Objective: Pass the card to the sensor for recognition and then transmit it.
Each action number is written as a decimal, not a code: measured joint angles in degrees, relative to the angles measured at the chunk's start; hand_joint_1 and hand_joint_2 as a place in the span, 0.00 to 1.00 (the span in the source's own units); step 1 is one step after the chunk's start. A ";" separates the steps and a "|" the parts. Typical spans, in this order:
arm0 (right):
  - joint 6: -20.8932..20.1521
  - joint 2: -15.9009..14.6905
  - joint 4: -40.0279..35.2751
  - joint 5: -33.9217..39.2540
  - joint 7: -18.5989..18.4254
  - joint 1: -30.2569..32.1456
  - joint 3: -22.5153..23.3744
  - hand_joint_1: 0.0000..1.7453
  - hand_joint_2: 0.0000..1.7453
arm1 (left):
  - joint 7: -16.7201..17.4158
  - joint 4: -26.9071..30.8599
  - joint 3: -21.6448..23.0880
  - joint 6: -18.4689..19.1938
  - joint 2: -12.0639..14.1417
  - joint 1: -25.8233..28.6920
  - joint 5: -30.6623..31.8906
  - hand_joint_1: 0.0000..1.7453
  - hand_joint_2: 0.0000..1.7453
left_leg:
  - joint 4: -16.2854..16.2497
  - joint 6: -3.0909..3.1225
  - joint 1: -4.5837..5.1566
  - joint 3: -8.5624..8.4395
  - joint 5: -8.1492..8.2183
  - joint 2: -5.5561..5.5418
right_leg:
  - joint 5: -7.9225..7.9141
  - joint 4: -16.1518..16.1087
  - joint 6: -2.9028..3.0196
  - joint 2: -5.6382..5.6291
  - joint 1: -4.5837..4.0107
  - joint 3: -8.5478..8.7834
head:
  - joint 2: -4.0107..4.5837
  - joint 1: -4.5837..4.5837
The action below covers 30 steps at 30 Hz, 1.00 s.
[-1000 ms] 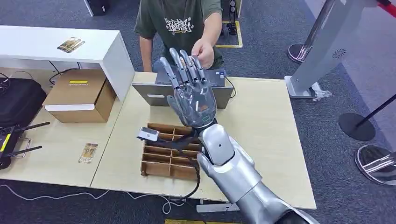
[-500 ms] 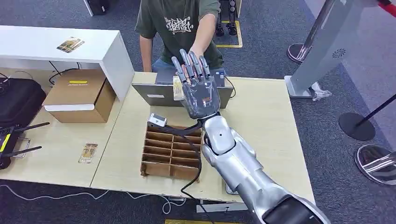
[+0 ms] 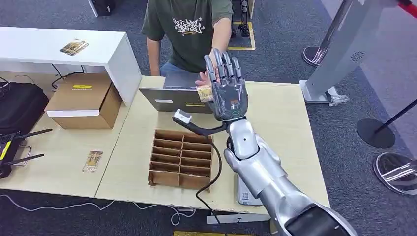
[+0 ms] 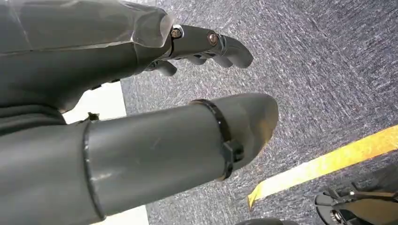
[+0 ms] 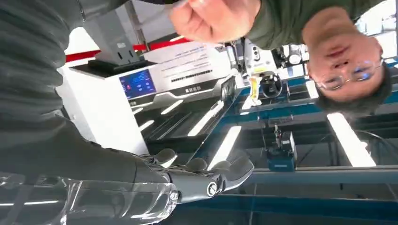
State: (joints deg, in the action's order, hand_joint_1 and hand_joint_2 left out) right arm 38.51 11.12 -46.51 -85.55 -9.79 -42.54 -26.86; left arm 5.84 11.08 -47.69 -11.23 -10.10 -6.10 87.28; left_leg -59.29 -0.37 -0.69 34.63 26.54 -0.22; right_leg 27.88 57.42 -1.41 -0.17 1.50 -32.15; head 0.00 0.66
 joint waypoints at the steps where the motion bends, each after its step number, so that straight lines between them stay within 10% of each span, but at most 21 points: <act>1: 0.00 -0.35 -0.37 0.00 -0.04 0.07 0.15 0.00 1.00 | 0.00 0.00 0.00 0.00 0.02 -0.01 0.00 0.00 0.00 | 0.00 0.00 0.00 0.00 0.00 0.00 | 0.00 0.00 0.00 0.00 0.00 0.00 | 0.00 0.00; 22: 0.00 -4.90 -10.45 -0.02 -0.13 6.57 0.81 0.00 1.00 | -0.46 0.00 0.02 -0.39 0.22 0.38 0.00 0.00 0.00 | 0.00 0.00 0.00 0.02 0.00 0.00 | 0.00 0.00 0.00 0.00 0.00 -0.02 | 0.00 0.02; 24: 0.00 -5.16 -11.17 0.02 0.67 6.97 0.96 0.84 1.00 | -0.48 0.00 0.02 -0.39 0.22 0.37 -0.02 0.00 0.00 | 0.00 0.00 0.00 0.01 0.00 0.00 | 0.00 0.00 0.00 0.00 0.00 -0.02 | 0.00 0.00; 26: 0.00 -5.31 -11.72 0.04 1.51 7.30 1.00 1.00 1.00 | -0.50 0.00 0.02 -0.39 0.22 0.38 -0.15 0.00 0.00 | 0.00 0.00 -0.01 0.01 0.00 0.00 | 0.00 0.00 0.00 0.00 0.00 -0.02 | 0.00 0.02; 30: 0.00 -5.40 -12.46 0.09 2.53 7.66 1.13 1.00 1.00 | -0.70 0.00 0.02 -0.44 0.24 0.48 -0.48 0.00 0.00 | 0.00 0.00 -0.01 0.02 0.00 0.00 | 0.00 0.00 0.00 0.00 -0.01 -0.02 | 0.00 0.02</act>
State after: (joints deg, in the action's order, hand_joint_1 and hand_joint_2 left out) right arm 38.51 5.73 -58.97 -85.46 -7.26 -34.88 -25.73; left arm 5.14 11.08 -47.67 -11.67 -9.86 -5.61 86.79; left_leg -59.28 -0.37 -0.70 34.65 26.54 -0.22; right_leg 27.89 57.42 -1.40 -0.17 1.50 -32.17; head 0.00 0.68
